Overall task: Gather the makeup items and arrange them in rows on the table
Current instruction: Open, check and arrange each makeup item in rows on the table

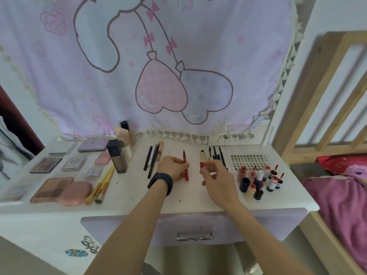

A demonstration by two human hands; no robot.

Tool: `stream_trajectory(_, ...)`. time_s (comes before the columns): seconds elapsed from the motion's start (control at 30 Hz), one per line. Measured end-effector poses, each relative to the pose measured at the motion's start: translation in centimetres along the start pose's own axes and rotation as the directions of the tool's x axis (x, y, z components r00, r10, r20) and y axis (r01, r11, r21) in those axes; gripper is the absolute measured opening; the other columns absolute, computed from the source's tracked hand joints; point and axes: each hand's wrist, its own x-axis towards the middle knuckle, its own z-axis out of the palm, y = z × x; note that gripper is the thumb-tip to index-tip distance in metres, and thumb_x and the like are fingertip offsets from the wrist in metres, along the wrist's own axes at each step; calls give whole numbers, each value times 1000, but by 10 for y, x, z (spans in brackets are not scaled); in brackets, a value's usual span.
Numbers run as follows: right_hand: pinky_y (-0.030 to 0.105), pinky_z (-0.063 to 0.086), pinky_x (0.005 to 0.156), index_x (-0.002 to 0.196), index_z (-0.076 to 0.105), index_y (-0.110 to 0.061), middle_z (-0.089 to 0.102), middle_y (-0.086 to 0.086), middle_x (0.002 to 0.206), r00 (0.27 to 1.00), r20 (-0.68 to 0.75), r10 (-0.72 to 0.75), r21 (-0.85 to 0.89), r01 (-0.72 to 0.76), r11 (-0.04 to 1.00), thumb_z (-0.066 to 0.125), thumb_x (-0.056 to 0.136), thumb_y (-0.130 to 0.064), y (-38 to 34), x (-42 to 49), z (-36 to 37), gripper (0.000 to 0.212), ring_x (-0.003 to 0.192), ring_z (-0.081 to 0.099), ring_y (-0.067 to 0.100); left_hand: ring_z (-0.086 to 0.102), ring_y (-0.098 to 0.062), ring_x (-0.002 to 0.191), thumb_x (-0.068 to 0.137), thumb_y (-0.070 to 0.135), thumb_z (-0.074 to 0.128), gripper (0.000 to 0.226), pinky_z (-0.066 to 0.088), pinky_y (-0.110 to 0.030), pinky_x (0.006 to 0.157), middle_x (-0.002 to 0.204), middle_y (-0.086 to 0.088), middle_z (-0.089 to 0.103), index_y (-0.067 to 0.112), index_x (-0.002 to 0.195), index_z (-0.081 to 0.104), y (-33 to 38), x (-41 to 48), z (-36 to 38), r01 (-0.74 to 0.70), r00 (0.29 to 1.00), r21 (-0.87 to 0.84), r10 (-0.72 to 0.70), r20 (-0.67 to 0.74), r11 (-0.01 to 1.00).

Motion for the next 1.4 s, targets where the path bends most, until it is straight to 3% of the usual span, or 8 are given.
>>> stream_trajectory(0.13,10,49,60,101,53,-45,69,-15,96,1000,-12,4,-21,-4,1000,60,101,-28,0,5,-5,19,68,69,1,72,-22,84,82,33,79,24,59,-40,84,80,-5,76,16,97,73,7,14,11,-22,999,111,27,-37,994)
stream_trajectory(0.4,16,53,69,118,62,-34,68,-17,96,997,-61,37,-92,-42,995,61,100,-33,1,14,-14,18,77,69,3,71,-21,73,81,46,77,25,61,-40,76,75,-3,73,23,83,69,16,28,19,-35,997,225,48,-54,974)
stream_trajectory(0.57,4,33,62,112,73,-30,59,-27,79,996,-81,29,-311,-53,949,60,99,-34,-1,39,-9,19,75,53,-13,68,-17,80,89,58,59,30,57,-34,73,88,9,69,29,94,64,12,25,18,-85,990,320,116,-82,944)
stream_trajectory(0.67,10,33,60,108,75,-30,71,-17,90,997,-71,35,-462,-64,884,59,98,-34,-8,59,-1,20,83,64,3,58,-9,86,94,46,56,27,46,-25,64,96,15,60,34,118,61,2,19,13,-215,966,405,253,-43,889)
stream_trajectory(0.77,25,43,68,109,75,-28,74,-8,105,998,-31,62,-583,-68,810,56,98,-30,-13,74,12,22,96,66,14,53,-11,105,93,39,58,34,48,-27,84,114,9,61,34,126,60,-17,14,9,-336,933,410,360,20,848)
stream_trajectory(1.07,27,43,60,97,72,-16,71,2,91,995,52,80,-859,4,511,53,98,-32,-23,80,38,26,86,67,22,43,-13,118,90,41,61,39,40,-24,98,123,7,55,30,128,63,-36,18,9,-414,895,419,445,26,808)
stream_trajectory(1.23,30,47,64,92,69,-24,65,-7,84,999,-11,-42,-758,19,652,47,100,-36,-26,45,23,27,75,59,14,43,-13,116,90,41,60,38,40,-24,98,123,8,56,34,127,63,-39,22,9,-436,884,424,466,38,794)
stream_trajectory(1.4,22,44,80,112,66,-25,62,-7,106,987,42,-157,-657,146,739,50,101,-31,1,-17,30,20,91,54,10,45,-20,118,90,46,58,45,41,-32,102,132,6,59,32,133,59,-36,23,10,-466,871,486,479,107,739)
